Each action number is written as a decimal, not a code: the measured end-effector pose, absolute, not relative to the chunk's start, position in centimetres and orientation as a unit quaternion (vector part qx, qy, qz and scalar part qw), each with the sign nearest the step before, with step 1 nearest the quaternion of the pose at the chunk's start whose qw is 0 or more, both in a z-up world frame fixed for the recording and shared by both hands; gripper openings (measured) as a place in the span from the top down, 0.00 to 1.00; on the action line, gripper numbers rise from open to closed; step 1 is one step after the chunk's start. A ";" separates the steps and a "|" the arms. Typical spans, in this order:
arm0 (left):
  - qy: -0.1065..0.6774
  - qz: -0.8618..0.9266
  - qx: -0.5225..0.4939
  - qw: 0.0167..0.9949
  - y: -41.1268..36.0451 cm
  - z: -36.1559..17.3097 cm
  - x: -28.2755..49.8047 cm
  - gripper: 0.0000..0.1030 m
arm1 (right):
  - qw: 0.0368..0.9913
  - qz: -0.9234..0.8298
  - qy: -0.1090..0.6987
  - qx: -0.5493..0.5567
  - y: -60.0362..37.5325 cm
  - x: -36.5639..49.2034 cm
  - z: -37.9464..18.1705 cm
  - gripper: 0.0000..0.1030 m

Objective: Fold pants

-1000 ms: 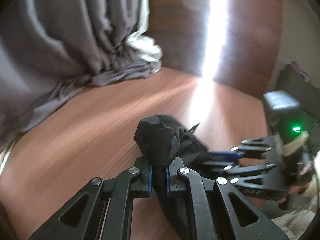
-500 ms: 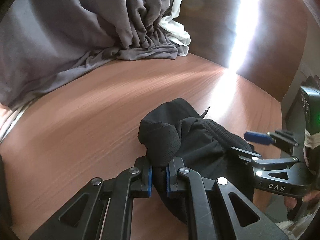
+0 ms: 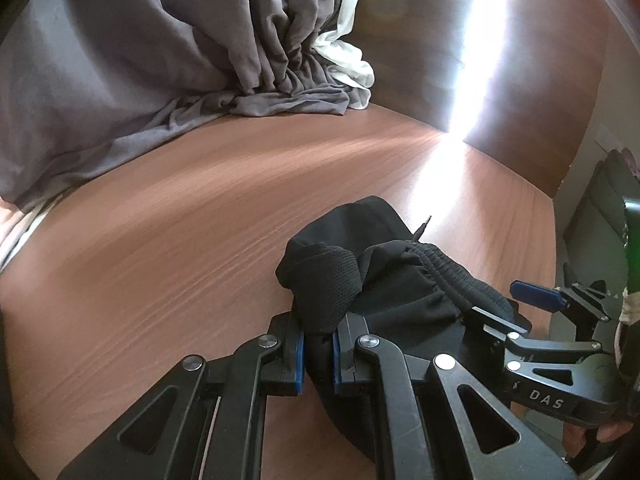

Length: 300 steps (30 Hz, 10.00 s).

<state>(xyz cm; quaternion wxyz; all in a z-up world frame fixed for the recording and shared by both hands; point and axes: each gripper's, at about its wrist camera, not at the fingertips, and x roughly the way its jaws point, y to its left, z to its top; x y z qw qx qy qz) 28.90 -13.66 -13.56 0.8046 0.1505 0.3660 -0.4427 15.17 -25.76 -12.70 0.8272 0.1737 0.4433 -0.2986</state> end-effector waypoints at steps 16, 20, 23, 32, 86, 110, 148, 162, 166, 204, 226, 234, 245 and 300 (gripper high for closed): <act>0.386 -0.447 0.137 0.795 -12.4 -15.0 29.0 0.89 | 0.829 -0.274 0.419 0.249 -25.1 14.3 -13.8 0.66; 0.377 -0.437 0.134 0.806 -12.3 -14.4 28.7 0.90 | 0.839 -0.260 0.425 0.220 -24.8 14.8 -13.1 0.72; 0.365 -0.428 0.131 0.816 -12.1 -13.3 28.5 0.90 | 0.846 -0.249 0.425 0.205 -24.7 14.9 -12.3 0.75; 0.336 -0.379 0.120 0.854 -11.8 -9.8 28.0 0.90 | 0.875 -0.203 0.413 0.149 -25.5 15.7 -9.7 0.77; 0.207 -0.328 0.129 0.913 21.0 7.6 44.3 0.90 | 0.963 -0.118 0.233 0.065 3.2 34.2 -0.9 0.77; 0.351 -0.328 0.053 0.875 34.9 1.3 58.5 0.89 | 0.950 -0.066 0.294 0.078 16.1 45.1 -3.9 0.76; 0.391 -0.291 0.046 0.872 36.9 -0.9 61.0 0.85 | 0.934 0.024 0.338 0.109 20.2 45.1 -7.2 0.64; 0.356 -0.244 0.077 0.899 37.1 -0.6 58.9 0.63 | 0.931 0.018 0.356 0.080 21.9 43.7 -7.8 0.65; 0.306 -0.262 0.074 0.912 37.4 1.9 54.3 0.58 | 0.945 0.016 0.314 0.091 19.4 42.8 -5.3 0.55; 0.304 -0.171 0.149 0.925 31.9 -5.3 44.9 0.57 | 0.924 0.137 0.358 0.010 13.3 56.4 -7.1 0.53; 0.204 -0.083 0.065 0.973 32.8 3.5 36.7 0.33 | 0.958 0.058 0.279 0.020 10.6 41.1 0.2 0.30; 0.196 -0.111 0.074 0.972 32.2 3.7 32.8 0.26 | 0.962 -0.007 0.273 0.011 10.5 34.4 1.5 0.21; 0.186 -0.093 0.062 0.976 31.0 5.0 27.4 0.23 | 0.963 -0.020 0.269 0.025 8.9 27.4 2.5 0.17; 0.214 -0.107 0.062 0.969 26.7 4.7 12.3 0.15 | 0.964 -0.033 0.264 0.023 4.5 9.0 4.4 0.17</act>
